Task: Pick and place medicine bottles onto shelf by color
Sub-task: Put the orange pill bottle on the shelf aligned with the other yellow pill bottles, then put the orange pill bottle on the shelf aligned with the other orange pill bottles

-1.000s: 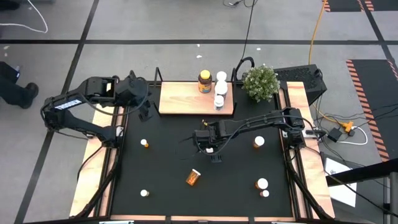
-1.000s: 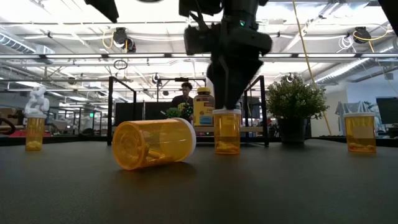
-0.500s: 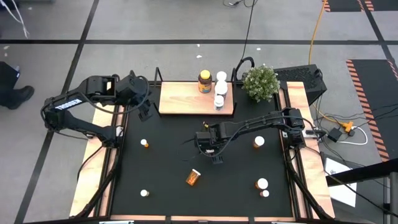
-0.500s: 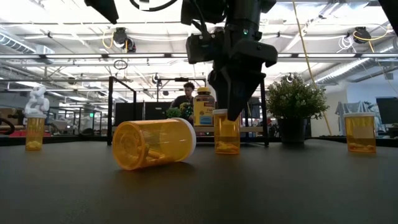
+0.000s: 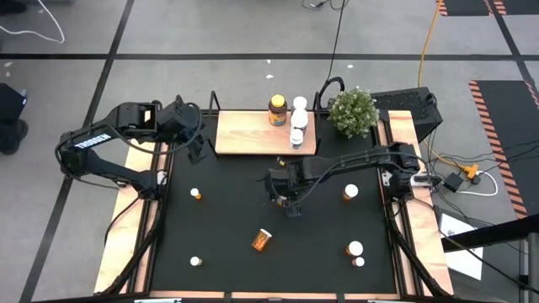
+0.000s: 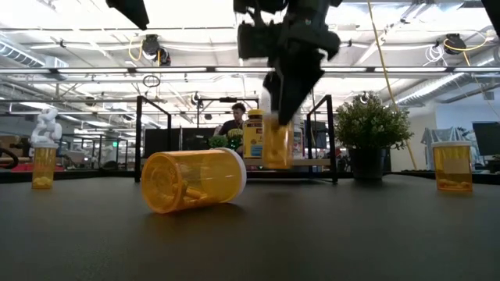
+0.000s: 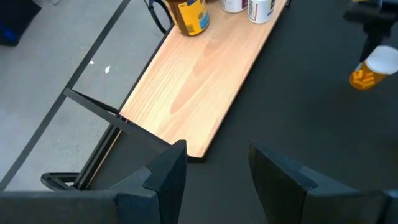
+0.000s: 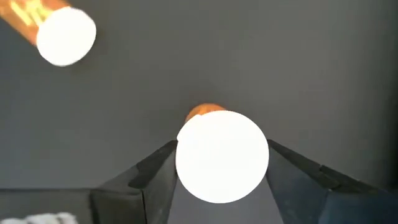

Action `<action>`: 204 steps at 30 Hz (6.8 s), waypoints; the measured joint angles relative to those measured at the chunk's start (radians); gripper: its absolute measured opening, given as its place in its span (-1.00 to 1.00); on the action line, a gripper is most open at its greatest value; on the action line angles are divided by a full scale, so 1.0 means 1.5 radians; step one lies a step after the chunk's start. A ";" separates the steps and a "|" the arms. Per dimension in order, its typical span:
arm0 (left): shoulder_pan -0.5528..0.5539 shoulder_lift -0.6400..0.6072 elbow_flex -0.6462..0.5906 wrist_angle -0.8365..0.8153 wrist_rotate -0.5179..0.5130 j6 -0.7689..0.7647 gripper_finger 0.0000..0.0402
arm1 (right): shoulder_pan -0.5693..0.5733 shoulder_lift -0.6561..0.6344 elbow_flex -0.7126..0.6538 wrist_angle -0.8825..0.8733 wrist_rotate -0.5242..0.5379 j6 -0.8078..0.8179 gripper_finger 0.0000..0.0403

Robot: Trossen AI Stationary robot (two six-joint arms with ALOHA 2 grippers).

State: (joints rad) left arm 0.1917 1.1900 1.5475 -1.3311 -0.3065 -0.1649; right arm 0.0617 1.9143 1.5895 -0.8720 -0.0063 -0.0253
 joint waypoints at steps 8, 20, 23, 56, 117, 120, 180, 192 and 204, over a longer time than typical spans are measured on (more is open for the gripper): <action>0.000 -0.004 0.000 -0.003 0.000 -0.040 -0.14 | -0.069 -0.073 0.012 0.002 0.000 -0.072 0.00; 0.005 -0.004 0.000 -0.001 -0.006 -0.120 -0.14 | -0.211 -0.020 0.248 -0.051 0.002 -0.240 0.03; 0.012 -0.005 0.000 -0.002 -0.006 -0.153 -0.14 | -0.257 -0.005 0.257 -0.036 0.003 -0.276 0.03; 0.019 -0.004 0.000 0.000 -0.026 -0.243 -0.14 | -0.341 0.142 0.253 -0.029 0.042 -0.423 0.06; 0.144 0.183 -0.179 0.464 0.158 0.283 -0.14 | 0.013 -0.489 -0.297 -0.231 0.176 0.611 0.31; 0.156 0.226 -0.219 0.541 0.178 0.334 -0.14 | 0.023 -0.520 -0.337 -0.234 0.179 0.627 0.31; 0.142 0.211 -0.209 0.632 0.239 0.208 -0.14 | 0.022 -0.581 -0.576 -0.087 0.055 0.345 0.61; 0.087 0.161 -0.209 0.703 0.207 0.246 -0.14 | 0.009 -0.578 -0.625 -0.033 0.055 0.452 0.46; 0.076 0.096 -0.209 0.700 0.143 0.291 -0.14 | 0.007 -0.578 -0.626 -0.023 0.019 0.592 -0.01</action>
State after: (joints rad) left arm 0.3054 1.3339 1.2339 -0.2818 -0.0916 0.2711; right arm 0.0723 1.0473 0.6501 -0.9059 0.0223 0.8633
